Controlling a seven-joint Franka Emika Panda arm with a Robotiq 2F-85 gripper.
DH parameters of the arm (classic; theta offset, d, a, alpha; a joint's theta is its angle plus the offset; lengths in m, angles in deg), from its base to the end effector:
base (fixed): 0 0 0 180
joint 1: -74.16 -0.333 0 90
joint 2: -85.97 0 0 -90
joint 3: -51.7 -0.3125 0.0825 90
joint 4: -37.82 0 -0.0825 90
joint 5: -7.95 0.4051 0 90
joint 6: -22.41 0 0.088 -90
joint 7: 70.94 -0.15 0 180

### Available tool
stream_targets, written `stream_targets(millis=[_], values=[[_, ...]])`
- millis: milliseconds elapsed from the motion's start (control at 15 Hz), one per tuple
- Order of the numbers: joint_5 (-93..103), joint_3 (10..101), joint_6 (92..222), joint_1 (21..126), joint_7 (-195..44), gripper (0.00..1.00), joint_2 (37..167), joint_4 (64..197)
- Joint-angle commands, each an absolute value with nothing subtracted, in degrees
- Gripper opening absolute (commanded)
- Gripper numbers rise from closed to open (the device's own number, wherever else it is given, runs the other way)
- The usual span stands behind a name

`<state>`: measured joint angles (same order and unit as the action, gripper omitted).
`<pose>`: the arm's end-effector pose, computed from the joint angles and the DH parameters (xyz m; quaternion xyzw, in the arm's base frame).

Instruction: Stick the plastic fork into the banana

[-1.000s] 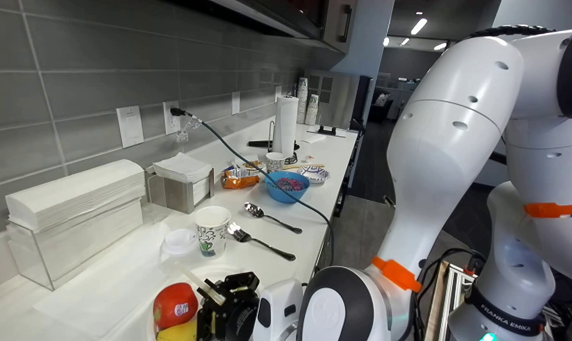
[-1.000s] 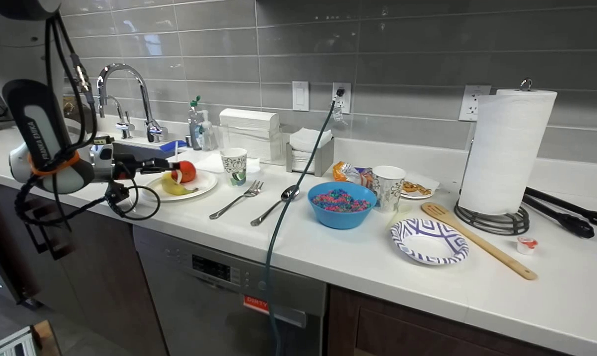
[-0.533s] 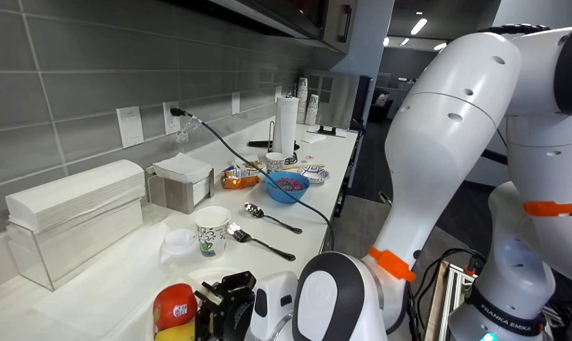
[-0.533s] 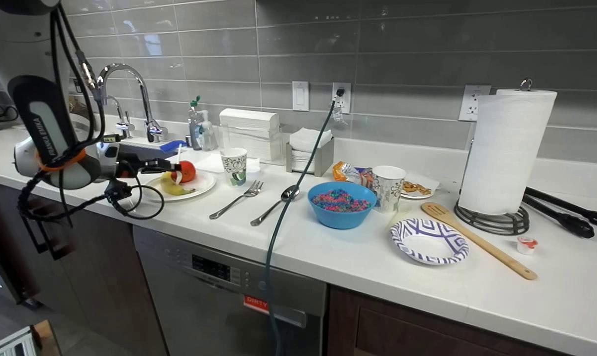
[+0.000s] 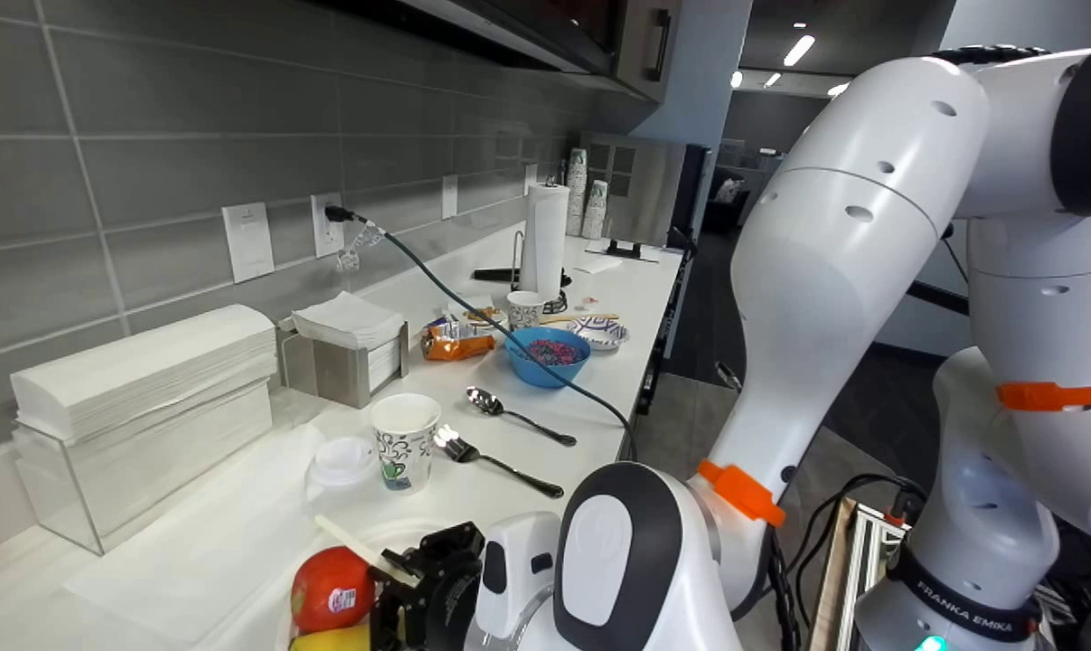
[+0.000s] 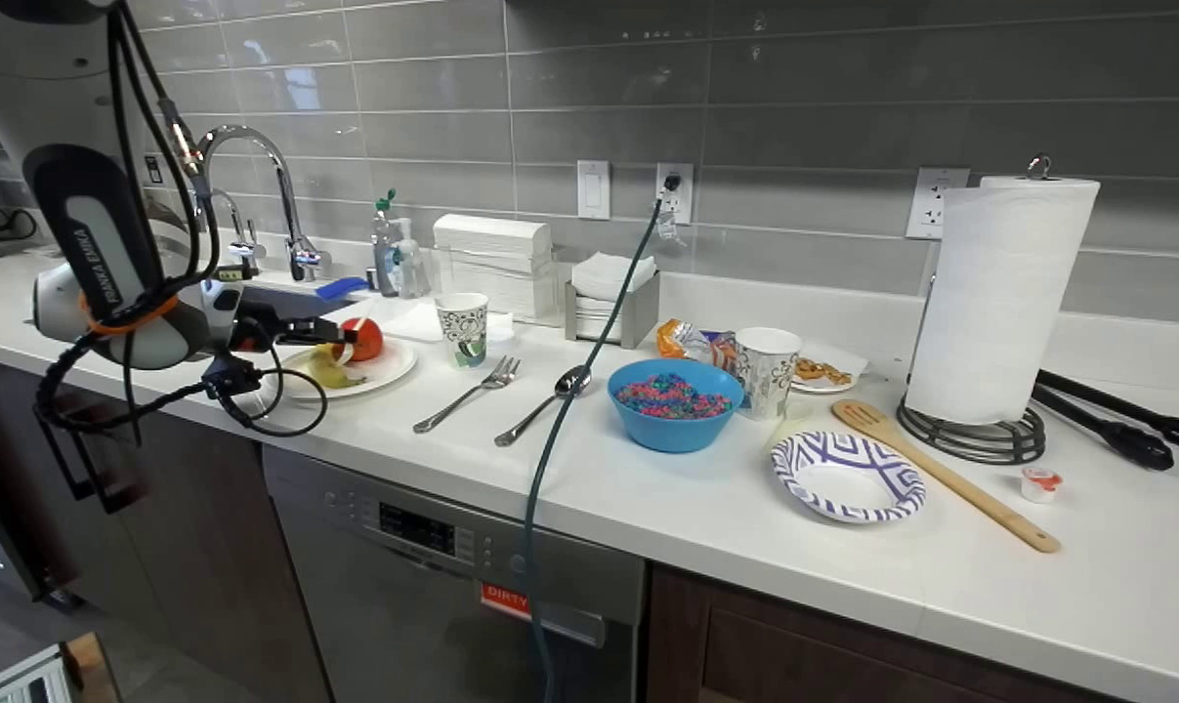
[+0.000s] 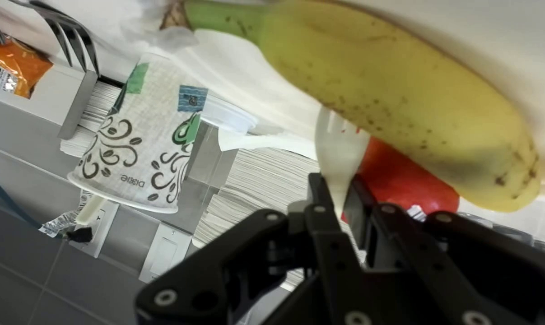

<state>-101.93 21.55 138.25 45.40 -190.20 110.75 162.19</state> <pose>0.3785 0.4626 0.1844 0.8127 0.1486 0.5520 0.1126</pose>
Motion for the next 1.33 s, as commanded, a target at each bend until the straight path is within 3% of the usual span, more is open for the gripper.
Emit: stream_targets(millis=[0, 933, 1000, 1133, 1267], values=[[-99.29, 21.15, 141.9, 45.97, -191.85, 0.04, 112.77, 162.97], [-100.13, 21.35, 144.97, 47.45, -201.08, 0.04, 108.35, 166.57], [-100.09, 21.38, 145.32, 47.55, -201.58, 0.4, 107.94, 166.91], [-100.25, 21.42, 146.4, 47.71, -202.48, 0.48, 107.34, 167.53], [-100.1, 21.4, 147.12, 47.73, -203.07, 0.63, 106.72, 168.39]])
